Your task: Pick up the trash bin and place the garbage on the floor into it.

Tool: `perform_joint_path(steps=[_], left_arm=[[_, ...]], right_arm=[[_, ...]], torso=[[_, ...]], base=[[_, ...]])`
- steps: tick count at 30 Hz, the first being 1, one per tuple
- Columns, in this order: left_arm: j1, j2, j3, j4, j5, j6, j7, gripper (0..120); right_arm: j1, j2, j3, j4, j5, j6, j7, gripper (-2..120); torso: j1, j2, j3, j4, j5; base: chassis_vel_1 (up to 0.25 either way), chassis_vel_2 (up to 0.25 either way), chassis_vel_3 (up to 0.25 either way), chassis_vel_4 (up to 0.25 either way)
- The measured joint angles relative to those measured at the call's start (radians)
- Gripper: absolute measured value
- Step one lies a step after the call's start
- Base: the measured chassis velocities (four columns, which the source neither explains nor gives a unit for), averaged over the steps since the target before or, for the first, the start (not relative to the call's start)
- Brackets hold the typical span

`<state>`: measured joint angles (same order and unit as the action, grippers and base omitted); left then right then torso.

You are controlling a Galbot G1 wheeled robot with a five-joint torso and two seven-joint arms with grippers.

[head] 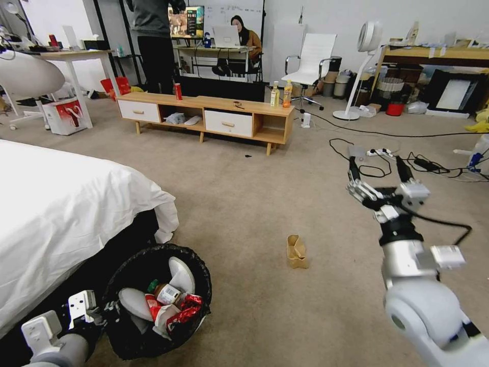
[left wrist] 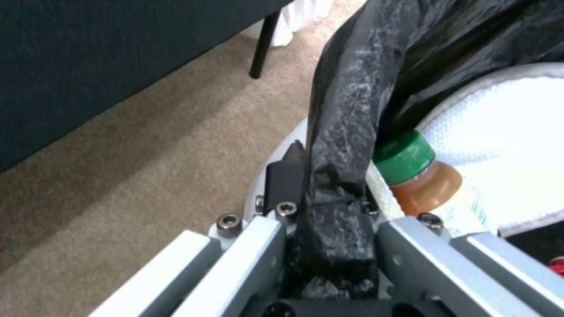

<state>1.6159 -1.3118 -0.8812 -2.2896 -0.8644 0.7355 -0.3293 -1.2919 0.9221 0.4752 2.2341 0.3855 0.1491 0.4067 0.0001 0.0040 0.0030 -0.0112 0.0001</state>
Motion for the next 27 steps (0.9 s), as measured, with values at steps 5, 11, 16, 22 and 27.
perform_joint_path(steps=[5, 11, 16, 22, 27], left_arm=[[0.005, -0.007, 0.003, -0.006, 0.015, 0.0, 0.006, 1], [0.007, -0.016, 0.007, -0.01, 0.03, 0.0, 0.01, 1], [0.009, -0.027, 0.015, -0.015, 0.057, 0.0, 0.019, 1], [0.007, -0.034, 0.022, -0.014, 0.072, 0.0, 0.026, 1], [0.0, -0.032, 0.021, -0.009, 0.076, -0.001, 0.028, 1]], right_arm=[[-0.087, 0.023, 0.027, 0.012, -0.082, 0.024, -0.01, 100], [-0.164, 0.049, 0.048, 0.025, -0.146, 0.04, -0.01, 100], [-0.22, 0.101, 0.052, 0.016, -0.235, 0.071, -0.014, 100], [-0.245, 0.152, 0.057, -0.014, -0.275, 0.091, -0.014, 100], [-0.264, 0.189, 0.058, -0.026, -0.288, 0.092, -0.003, 100]], torso=[[0.0, 0.0, 0.0, 0.0006, -0.0001], [0.0, 0.0, 0.0, 0.0004, -0.0003], [0.0, 0.0, 0.0, 0.0004, -0.0002], [0.0, 0.0, 0.0, 0.0004, -0.0002], [0.0, 0.0, 0.0, 0.0004, -0.0003]], base=[[0.0, 0.0, 0.0, 0.0], [0.0, 0.0, 0.0, 0.0], [0.0, 0.0, 0.0, 0.0], [0.0, 0.0, 0.0, 0.0], [0.0, 0.0, 0.0, 0.0]])
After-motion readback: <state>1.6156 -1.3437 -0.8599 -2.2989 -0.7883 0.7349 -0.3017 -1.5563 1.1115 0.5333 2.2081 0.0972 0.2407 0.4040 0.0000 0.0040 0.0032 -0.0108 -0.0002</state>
